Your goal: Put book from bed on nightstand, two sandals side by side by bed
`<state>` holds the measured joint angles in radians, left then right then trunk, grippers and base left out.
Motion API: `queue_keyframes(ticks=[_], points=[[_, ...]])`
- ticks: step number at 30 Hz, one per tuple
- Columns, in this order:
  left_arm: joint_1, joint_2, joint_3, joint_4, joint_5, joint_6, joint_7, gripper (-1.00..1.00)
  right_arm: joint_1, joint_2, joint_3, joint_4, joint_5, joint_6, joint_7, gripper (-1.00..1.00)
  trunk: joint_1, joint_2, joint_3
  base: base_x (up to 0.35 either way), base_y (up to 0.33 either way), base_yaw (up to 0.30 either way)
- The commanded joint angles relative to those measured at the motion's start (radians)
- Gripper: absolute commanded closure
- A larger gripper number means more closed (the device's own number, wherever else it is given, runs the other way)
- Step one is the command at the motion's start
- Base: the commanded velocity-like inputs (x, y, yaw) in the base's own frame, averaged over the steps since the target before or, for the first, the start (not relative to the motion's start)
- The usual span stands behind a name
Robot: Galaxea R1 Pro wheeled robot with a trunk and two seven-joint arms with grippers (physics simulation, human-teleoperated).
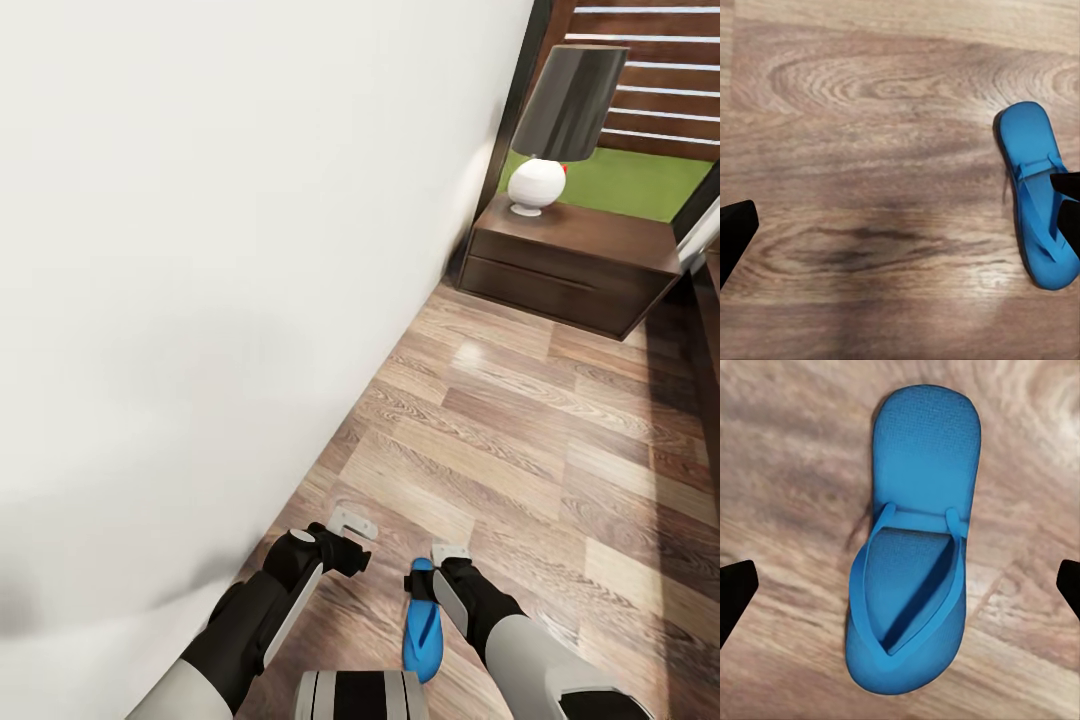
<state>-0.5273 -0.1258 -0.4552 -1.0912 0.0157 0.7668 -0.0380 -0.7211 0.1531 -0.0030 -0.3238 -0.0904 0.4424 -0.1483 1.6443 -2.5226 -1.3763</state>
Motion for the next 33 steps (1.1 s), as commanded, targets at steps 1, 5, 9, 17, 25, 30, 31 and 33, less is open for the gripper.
queue_keyframes(ticks=[1,5,9,17,25,30,31,33], points=[[0.000,0.000,0.000,-0.001,0.001,0.005,-0.001,-1.00,0.000,0.000,0.000,-0.002,-0.010,0.004,-0.007,-1.00,0.000,0.000,-0.001,0.000,0.000,0.000],[0.000,0.000,0.000,-0.001,0.001,0.005,-0.001,-1.00,0.000,0.000,0.000,-0.002,-0.009,0.004,-0.007,-1.00,0.000,0.000,-0.001,0.000,0.000,0.000],[0.000,0.000,0.000,-0.001,0.001,0.005,-0.001,-1.00,0.000,0.000,0.000,-0.001,-0.009,0.004,-0.007,-1.00,0.001,-0.001,-0.008,0.000,0.000,0.000],[0.000,0.000,0.000,-0.001,0.001,0.005,-0.001,-1.00,0.000,0.000,0.000,-0.001,-0.010,0.004,-0.007,-1.00,0.003,-0.002,-0.028,0.000,0.000,0.000],[0.000,0.000,0.000,-0.001,0.001,0.005,-0.001,-1.00,-0.001,0.000,0.000,-0.001,-0.011,0.004,-0.007,-1.00,0.003,-0.002,-0.028,0.000,0.000,0.000],[0.000,0.000,0.000,-0.001,0.001,0.005,-0.001,-1.00,-0.003,0.001,0.000,-0.002,-0.011,0.004,-0.007,-1.00,0.003,-0.002,-0.028,0.000,0.000,0.000],[0.000,0.000,0.000,-0.001,0.001,0.005,-0.001,-1.00,-0.003,0.001,0.000,-0.002,-0.011,0.004,-0.007,-1.00,0.003,-0.002,-0.028,0.000,0.000,0.000],[0.000,0.000,0.000,-0.001,0.001,0.005,0.000,-1.00,-0.005,0.001,0.000,-0.003,-0.011,0.004,-0.007,-1.00,0.003,-0.002,-0.028,0.000,0.000,0.000]])
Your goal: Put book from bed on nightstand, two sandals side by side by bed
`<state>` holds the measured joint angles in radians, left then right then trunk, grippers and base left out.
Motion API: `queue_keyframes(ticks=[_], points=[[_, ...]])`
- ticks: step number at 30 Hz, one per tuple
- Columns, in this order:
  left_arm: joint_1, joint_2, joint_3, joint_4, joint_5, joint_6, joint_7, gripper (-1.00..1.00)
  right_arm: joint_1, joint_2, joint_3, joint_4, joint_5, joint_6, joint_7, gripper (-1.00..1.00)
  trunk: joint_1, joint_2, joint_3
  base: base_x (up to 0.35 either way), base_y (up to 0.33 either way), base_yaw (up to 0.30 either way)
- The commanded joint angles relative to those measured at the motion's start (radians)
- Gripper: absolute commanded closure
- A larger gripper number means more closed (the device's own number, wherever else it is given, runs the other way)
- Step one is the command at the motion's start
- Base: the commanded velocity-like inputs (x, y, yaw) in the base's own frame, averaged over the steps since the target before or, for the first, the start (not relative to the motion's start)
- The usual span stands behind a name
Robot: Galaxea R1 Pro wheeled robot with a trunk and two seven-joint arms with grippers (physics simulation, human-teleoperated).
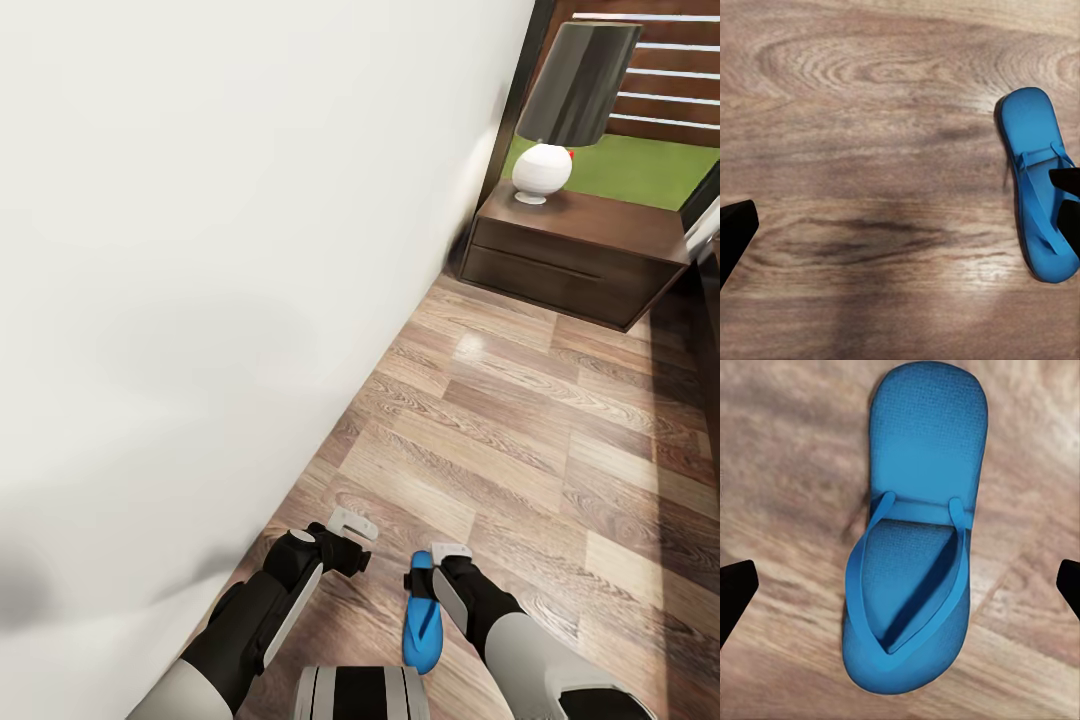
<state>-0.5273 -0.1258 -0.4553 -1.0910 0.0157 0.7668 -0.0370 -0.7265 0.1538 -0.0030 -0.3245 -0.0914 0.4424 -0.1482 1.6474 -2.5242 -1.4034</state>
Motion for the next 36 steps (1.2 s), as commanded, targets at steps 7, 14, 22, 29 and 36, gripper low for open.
queue_keyframes(ticks=[7,14,22,29,36], points=[[0.000,0.000,0.000,-0.001,0.001,0.005,-0.001,-1.00,-0.003,0.002,0.000,-0.002,-0.010,0.004,-0.007,-1.00,0.002,-0.001,-0.016,0.000,0.000,0.000],[0.000,0.000,0.000,-0.001,0.001,0.005,-0.002,-1.00,-0.006,0.002,0.000,-0.002,-0.010,0.004,-0.007,-1.00,0.003,-0.002,-0.024,0.000,0.000,0.000],[0.000,0.000,0.000,-0.001,0.001,0.005,-0.002,-1.00,-0.009,0.001,0.000,-0.002,-0.010,0.004,-0.007,-1.00,0.003,-0.002,-0.024,0.000,0.000,0.000],[0.000,0.000,0.000,-0.001,0.001,0.005,-0.002,-1.00,-0.010,0.001,0.000,-0.003,-0.010,0.004,-0.007,-1.00,0.004,-0.003,-0.039,0.000,0.000,0.000],[0.000,0.000,0.000,-0.001,0.001,0.005,-0.002,-1.00,-0.012,0.001,0.000,-0.003,-0.010,0.004,-0.007,-1.00,0.005,-0.003,-0.043,0.000,0.000,0.000]])
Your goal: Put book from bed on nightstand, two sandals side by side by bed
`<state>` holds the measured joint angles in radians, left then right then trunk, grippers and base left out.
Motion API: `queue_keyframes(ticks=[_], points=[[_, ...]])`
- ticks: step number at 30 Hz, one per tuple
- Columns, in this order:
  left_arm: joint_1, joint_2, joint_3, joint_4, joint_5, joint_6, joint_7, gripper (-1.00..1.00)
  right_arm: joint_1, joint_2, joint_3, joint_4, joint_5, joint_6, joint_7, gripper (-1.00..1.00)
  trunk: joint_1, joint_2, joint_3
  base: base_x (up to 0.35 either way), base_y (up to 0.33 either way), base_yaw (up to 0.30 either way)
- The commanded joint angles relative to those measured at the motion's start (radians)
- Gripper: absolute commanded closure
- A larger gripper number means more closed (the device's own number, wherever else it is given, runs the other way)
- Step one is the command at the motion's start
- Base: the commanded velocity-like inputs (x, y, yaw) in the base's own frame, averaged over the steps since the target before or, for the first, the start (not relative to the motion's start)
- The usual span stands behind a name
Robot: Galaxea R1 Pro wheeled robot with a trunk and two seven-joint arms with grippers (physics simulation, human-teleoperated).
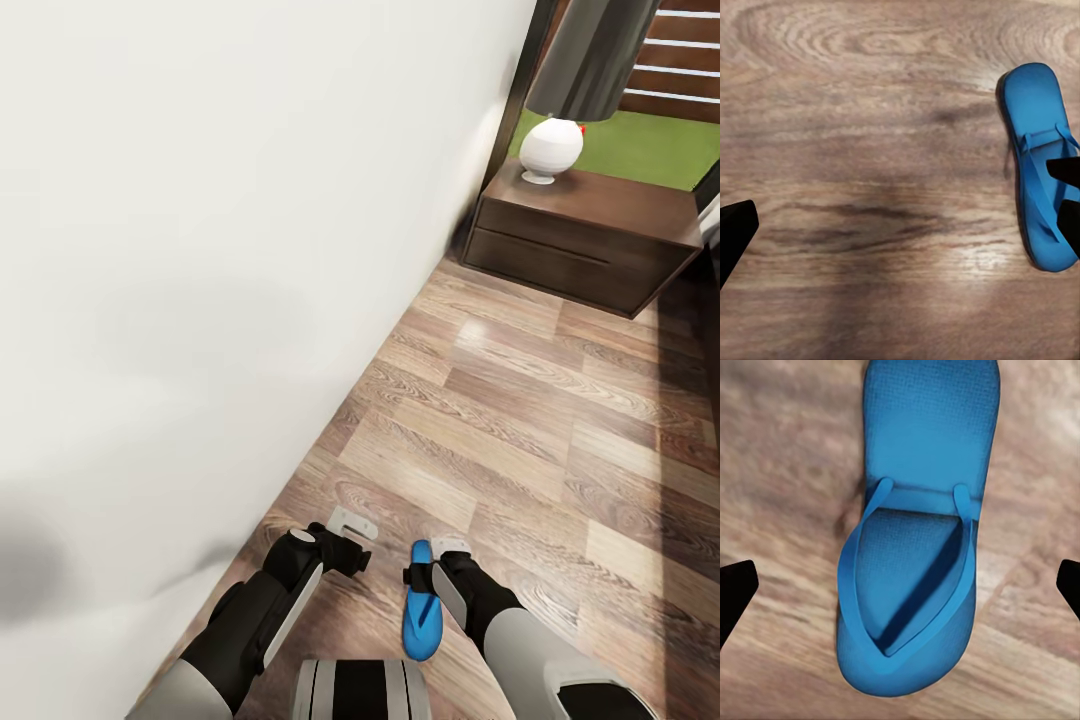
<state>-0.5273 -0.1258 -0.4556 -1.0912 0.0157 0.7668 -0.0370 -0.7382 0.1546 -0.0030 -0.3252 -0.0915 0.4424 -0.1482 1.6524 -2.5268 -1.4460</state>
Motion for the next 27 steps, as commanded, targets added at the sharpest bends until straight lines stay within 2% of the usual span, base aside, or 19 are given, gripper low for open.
queue_keyframes(ticks=[1,8,14,27], points=[[0.000,0.000,0.000,-0.001,0.001,0.005,-0.002,-1.00,-0.001,0.000,0.000,-0.002,-0.010,0.004,-0.007,-1.00,0.000,0.000,-0.001,0.000,0.000,0.000],[0.000,0.000,0.000,-0.001,0.001,0.005,-0.002,-1.00,-0.005,0.000,0.000,-0.001,-0.010,0.004,-0.007,-1.00,0.000,0.000,-0.001,0.000,0.000,0.000],[0.000,0.000,0.000,-0.001,0.001,0.005,-0.002,-1.00,-0.007,0.000,0.000,-0.001,-0.010,0.010,-0.007,-1.00,0.003,-0.002,-0.024,0.000,0.000,0.000],[0.000,0.000,0.000,-0.001,0.001,0.005,-0.002,-1.00,-0.010,0.001,0.000,-0.001,-0.010,0.014,-0.007,-1.00,0.003,-0.002,-0.024,0.000,0.000,0.000]])
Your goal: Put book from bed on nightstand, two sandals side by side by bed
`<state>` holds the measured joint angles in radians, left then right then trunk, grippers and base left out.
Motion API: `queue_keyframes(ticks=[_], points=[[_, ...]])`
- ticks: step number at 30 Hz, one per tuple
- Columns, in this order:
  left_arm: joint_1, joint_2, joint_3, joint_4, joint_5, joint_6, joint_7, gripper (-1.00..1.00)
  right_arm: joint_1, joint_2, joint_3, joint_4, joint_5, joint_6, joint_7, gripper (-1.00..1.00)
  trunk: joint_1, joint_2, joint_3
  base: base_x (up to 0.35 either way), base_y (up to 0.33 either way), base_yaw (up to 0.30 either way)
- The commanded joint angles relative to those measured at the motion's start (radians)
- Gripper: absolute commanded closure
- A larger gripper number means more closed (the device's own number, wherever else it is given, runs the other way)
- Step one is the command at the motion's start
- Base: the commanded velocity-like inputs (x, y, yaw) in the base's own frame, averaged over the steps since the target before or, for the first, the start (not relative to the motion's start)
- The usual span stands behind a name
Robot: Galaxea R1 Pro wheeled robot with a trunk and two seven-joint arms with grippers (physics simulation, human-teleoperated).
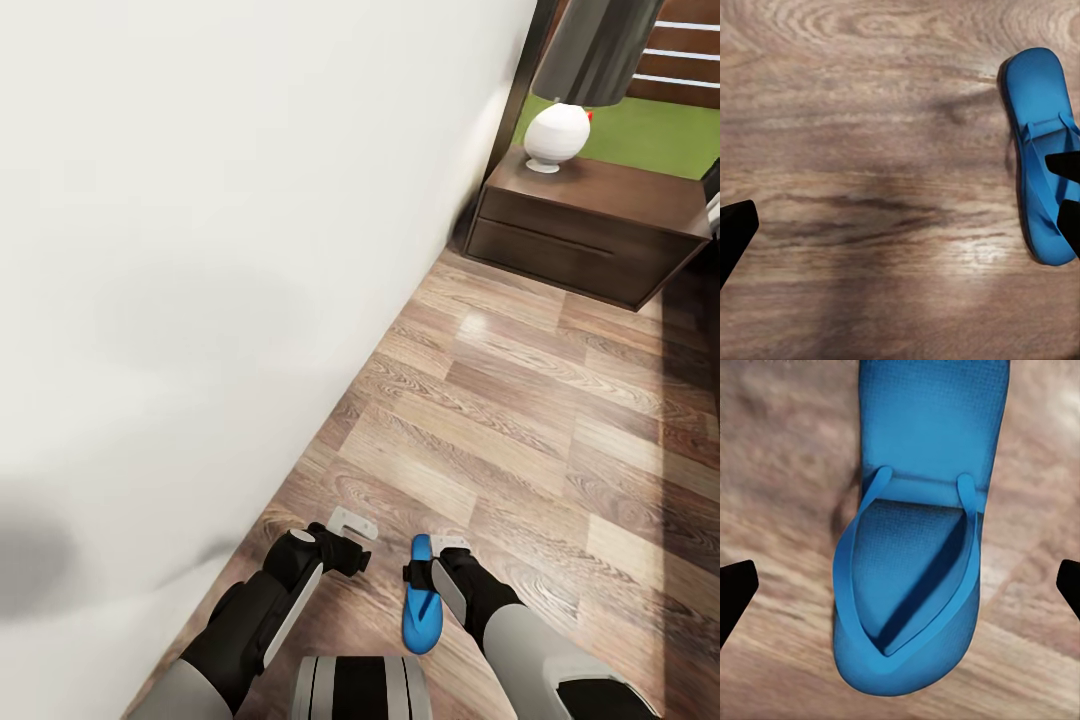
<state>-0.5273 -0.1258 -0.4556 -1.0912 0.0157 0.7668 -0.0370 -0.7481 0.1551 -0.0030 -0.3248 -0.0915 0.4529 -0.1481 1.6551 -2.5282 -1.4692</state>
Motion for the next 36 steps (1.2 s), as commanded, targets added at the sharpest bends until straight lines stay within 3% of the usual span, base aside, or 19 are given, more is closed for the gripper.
queue_keyframes(ticks=[1,11,33,36], points=[[0.000,0.000,0.000,-0.001,0.001,0.005,-0.002,-1.00,0.000,0.000,0.000,-0.002,-0.010,0.004,-0.007,-1.00,0.000,0.000,-0.001,0.000,0.000,0.000],[0.000,0.000,0.000,-0.001,0.001,0.005,-0.001,-1.00,-0.002,0.002,0.000,-0.004,-0.010,0.005,-0.007,-1.00,0.003,-0.002,-0.032,0.000,0.000,0.000],[0.000,0.000,0.000,-0.001,0.001,0.005,-0.001,-1.00,-0.018,0.016,0.000,-0.006,-0.010,0.006,-0.007,-1.00,0.003,-0.002,-0.032,0.000,0.000,0.000],[0.000,0.000,0.000,-0.001,0.001,0.005,-0.001,-1.00,-0.019,0.017,0.001,-0.006,-0.010,0.006,-0.007,-1.00,0.005,-0.003,-0.043,0.000,0.000,0.000]])
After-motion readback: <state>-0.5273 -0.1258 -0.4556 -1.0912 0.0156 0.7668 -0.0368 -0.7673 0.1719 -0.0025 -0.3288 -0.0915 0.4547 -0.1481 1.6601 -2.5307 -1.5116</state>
